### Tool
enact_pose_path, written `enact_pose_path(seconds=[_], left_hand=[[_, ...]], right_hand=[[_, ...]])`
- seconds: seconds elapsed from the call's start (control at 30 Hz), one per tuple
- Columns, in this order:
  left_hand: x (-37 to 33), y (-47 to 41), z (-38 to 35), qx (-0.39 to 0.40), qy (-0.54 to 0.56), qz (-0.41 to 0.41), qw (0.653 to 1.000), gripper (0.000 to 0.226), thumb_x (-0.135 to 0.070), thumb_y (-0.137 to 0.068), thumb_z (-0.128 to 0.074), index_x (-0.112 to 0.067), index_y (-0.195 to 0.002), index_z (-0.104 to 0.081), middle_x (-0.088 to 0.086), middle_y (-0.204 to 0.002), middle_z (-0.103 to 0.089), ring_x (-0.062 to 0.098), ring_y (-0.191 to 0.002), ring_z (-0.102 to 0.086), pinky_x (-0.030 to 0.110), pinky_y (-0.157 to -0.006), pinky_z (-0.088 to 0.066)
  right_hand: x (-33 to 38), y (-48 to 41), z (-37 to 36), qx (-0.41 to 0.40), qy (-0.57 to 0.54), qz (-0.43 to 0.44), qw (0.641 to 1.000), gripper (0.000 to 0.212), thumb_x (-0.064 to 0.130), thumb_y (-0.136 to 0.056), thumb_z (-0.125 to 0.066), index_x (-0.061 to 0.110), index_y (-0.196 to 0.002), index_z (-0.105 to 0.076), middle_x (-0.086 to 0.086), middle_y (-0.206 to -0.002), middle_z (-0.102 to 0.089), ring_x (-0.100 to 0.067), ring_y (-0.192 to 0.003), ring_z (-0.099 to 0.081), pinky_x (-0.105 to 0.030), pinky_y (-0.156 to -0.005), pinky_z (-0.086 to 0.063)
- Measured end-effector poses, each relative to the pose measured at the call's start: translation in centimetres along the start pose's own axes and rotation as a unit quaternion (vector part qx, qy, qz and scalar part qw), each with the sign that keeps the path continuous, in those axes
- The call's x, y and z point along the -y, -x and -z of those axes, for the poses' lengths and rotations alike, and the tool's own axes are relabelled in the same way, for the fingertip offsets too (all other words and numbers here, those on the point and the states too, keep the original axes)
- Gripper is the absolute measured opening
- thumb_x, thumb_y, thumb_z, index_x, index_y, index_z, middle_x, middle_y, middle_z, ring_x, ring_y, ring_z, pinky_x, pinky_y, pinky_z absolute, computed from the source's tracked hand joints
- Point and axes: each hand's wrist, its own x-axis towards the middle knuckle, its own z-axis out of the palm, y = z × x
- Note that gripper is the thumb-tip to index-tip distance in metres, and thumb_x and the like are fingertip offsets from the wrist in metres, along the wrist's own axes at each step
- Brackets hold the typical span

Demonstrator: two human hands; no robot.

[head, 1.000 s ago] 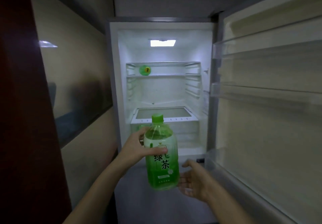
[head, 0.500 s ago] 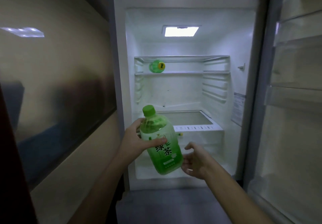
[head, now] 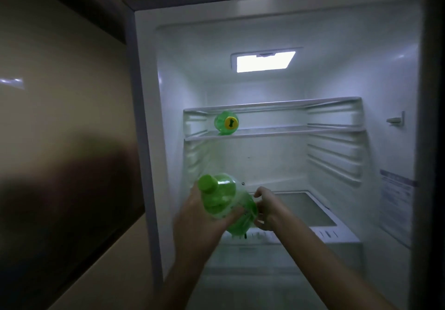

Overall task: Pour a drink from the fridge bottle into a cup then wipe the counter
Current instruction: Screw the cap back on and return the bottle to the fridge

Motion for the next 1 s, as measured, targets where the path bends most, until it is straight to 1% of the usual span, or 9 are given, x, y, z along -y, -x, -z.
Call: enact_pose_path(seconds=[0.13,0.3,0.43,0.53,0.63,0.73,0.83,0.93,1.0], left_hand=[[1.8,-1.1,-3.7,-0.042,-0.023,-0.005,0.999,0.078,-0.077,-0.052,-0.075,-0.039,-0.117,-0.054,-0.019,-0.107,-0.065,0.005,-0.1,-0.064,0.032,-0.083,-0.055],[5.1,-2.2,-7.2,-0.045,0.056,0.05,0.996,0.075,-0.073,-0.051,-0.083,-0.039,-0.113,-0.056,-0.018,-0.107,-0.067,0.006,-0.102,-0.066,0.04,-0.088,-0.055],[6.9,-3.0,-8.9,-0.057,0.122,0.062,0.989,0.074,-0.068,-0.058,-0.083,-0.029,-0.116,-0.06,-0.009,-0.109,-0.07,0.01,-0.104,-0.067,0.041,-0.093,-0.054],[7.2,-3.6,-9.7,-0.063,0.149,0.062,0.985,0.057,-0.068,-0.076,-0.068,-0.026,-0.115,-0.061,-0.006,-0.11,-0.069,0.011,-0.105,-0.066,0.042,-0.093,-0.053],[6.6,-4.3,-10.0,-0.053,0.156,0.093,0.982,0.045,-0.069,-0.087,-0.047,-0.034,-0.112,-0.062,-0.011,-0.11,-0.068,0.004,-0.106,-0.062,0.035,-0.094,-0.049],[5.7,-5.4,-10.2,-0.039,0.143,0.133,0.98,0.04,-0.07,-0.086,-0.04,-0.041,-0.107,-0.058,-0.015,-0.107,-0.065,0.0,-0.1,-0.061,0.029,-0.086,-0.048],[5.5,-6.0,-10.6,-0.035,0.124,0.137,0.982,0.033,-0.063,-0.09,-0.044,-0.038,-0.104,-0.06,-0.008,-0.105,-0.064,0.008,-0.098,-0.061,0.031,-0.083,-0.048],[5.9,-6.0,-10.4,-0.069,0.094,0.169,0.979,0.035,-0.046,-0.093,-0.059,-0.018,-0.113,-0.065,0.003,-0.112,-0.047,0.018,-0.105,-0.052,0.026,-0.091,-0.041],[5.7,-6.0,-9.8,-0.088,0.083,0.16,0.98,0.033,-0.04,-0.089,-0.068,-0.021,-0.116,-0.065,0.0,-0.112,-0.041,0.015,-0.104,-0.049,0.023,-0.093,-0.042]], right_hand=[[1.5,-2.6,-0.6,0.011,-0.027,-0.002,1.0,0.009,0.015,-0.09,-0.033,0.009,-0.089,-0.04,-0.006,-0.067,-0.042,-0.015,-0.055,-0.043,-0.011,-0.029,-0.034],[2.0,-5.6,-0.6,0.0,-0.001,0.023,1.0,0.009,0.009,-0.094,-0.034,0.003,-0.099,-0.037,-0.009,-0.074,-0.046,-0.016,-0.06,-0.045,-0.023,-0.04,-0.037],[2.5,-8.7,-0.5,0.004,-0.014,0.029,0.999,0.008,0.005,-0.093,-0.034,0.005,-0.087,-0.038,-0.009,-0.069,-0.044,-0.018,-0.055,-0.043,-0.012,-0.025,-0.03],[2.9,-11.8,-0.9,0.026,-0.012,0.035,0.999,0.004,0.005,-0.089,-0.039,0.005,-0.092,-0.041,-0.008,-0.072,-0.046,-0.017,-0.053,-0.044,-0.017,-0.036,-0.04],[3.3,-13.8,-1.0,0.022,0.023,0.032,0.999,0.002,0.003,-0.089,-0.041,0.004,-0.09,-0.043,-0.006,-0.069,-0.041,-0.014,-0.05,-0.039,-0.014,-0.03,-0.033],[3.8,-14.3,-1.1,0.02,0.014,0.027,0.999,0.009,0.003,-0.092,-0.041,0.002,-0.1,-0.044,-0.007,-0.07,-0.041,-0.013,-0.038,-0.042,-0.011,-0.028,-0.029],[4.2,-14.9,-0.6,0.022,0.03,0.022,0.999,0.006,0.004,-0.094,-0.042,0.0,-0.096,-0.046,-0.005,-0.062,-0.038,-0.008,-0.017,-0.03,-0.011,-0.026,-0.024],[4.0,-16.7,0.1,0.022,0.055,0.008,0.998,0.015,0.01,-0.094,-0.047,-0.003,-0.089,-0.051,0.0,-0.04,-0.035,-0.007,-0.022,-0.022,-0.014,-0.027,-0.023],[3.8,-17.5,0.3,0.025,0.06,-0.001,0.998,0.016,0.013,-0.093,-0.049,-0.002,-0.091,-0.053,0.001,-0.04,-0.037,-0.007,-0.032,-0.025,-0.016,-0.03,-0.026]])
